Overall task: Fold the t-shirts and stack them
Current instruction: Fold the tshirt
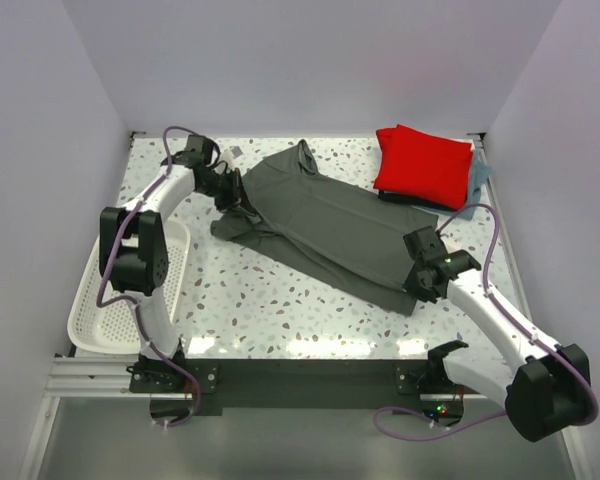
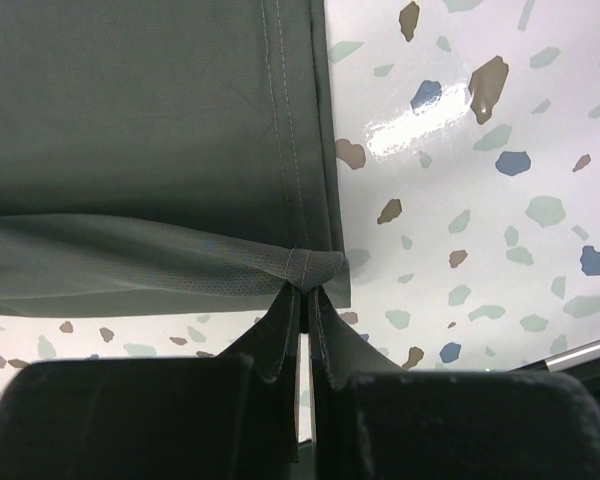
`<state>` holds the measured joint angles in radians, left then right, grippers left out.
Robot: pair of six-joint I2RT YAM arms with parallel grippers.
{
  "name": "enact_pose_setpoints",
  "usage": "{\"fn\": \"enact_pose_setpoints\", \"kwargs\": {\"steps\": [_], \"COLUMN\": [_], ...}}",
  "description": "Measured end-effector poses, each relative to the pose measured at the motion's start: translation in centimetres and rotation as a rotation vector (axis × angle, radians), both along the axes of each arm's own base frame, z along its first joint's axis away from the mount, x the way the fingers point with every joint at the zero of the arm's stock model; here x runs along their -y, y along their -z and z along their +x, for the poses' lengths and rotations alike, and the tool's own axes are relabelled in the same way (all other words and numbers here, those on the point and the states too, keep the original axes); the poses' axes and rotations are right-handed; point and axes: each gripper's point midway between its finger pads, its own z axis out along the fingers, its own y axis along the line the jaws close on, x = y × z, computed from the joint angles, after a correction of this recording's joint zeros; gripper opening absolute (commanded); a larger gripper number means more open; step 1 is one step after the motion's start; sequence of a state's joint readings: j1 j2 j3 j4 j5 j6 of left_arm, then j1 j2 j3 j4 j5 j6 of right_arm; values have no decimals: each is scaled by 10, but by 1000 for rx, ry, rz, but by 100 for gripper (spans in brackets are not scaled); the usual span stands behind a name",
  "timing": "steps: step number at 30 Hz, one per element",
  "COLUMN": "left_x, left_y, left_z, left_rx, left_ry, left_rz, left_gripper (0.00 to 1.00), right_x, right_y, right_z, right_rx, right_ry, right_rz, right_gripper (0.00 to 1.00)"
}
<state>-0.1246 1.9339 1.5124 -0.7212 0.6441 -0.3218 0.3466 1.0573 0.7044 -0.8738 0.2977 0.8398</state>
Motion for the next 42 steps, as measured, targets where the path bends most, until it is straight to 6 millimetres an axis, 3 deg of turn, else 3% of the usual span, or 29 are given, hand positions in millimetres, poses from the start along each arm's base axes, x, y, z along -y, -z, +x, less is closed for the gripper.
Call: {"fn": "enact_pose_setpoints", "kwargs": {"steps": [11, 18, 19, 20, 23, 28, 31, 37, 39, 42], "left_x": [2, 7, 9, 11, 18, 22, 15, -12, -19, -31], "left_y": [10, 18, 17, 16, 8, -7, -3, 3, 4, 7], "left_z": [4, 32, 38, 44, 62, 75, 74, 42, 33, 20], "left_rx": [-23, -4, 4, 15, 62, 119, 127, 122, 125, 126], "left_ry": [3, -1, -5, -7, -15, -22, -44, -109, -122, -149], "left_rz": [-4, -23, -32, -43, -86, -115, -68, 82, 118, 178], "left_gripper": [2, 37, 48, 55, 65, 66, 66, 66, 66, 68], "right_x": [4, 9, 9, 9, 9, 8, 5, -4, -8, -15], "right_y": [5, 11, 11, 11, 12, 1, -14, -37, -38, -22], "right_z": [7, 15, 16, 17, 18, 26, 35, 38, 36, 28], "right_rx": [-3, -4, -3, -2, -4, 21, 67, 165, 173, 137], "right_ry": [0, 20, 22, 24, 23, 11, 1, -32, -46, -69], "right_rz": [-13, -18, -17, -17, -16, -14, -3, 61, 88, 115], "right_gripper": [0, 0, 3, 18, 43, 53, 54, 55, 55, 55]}}
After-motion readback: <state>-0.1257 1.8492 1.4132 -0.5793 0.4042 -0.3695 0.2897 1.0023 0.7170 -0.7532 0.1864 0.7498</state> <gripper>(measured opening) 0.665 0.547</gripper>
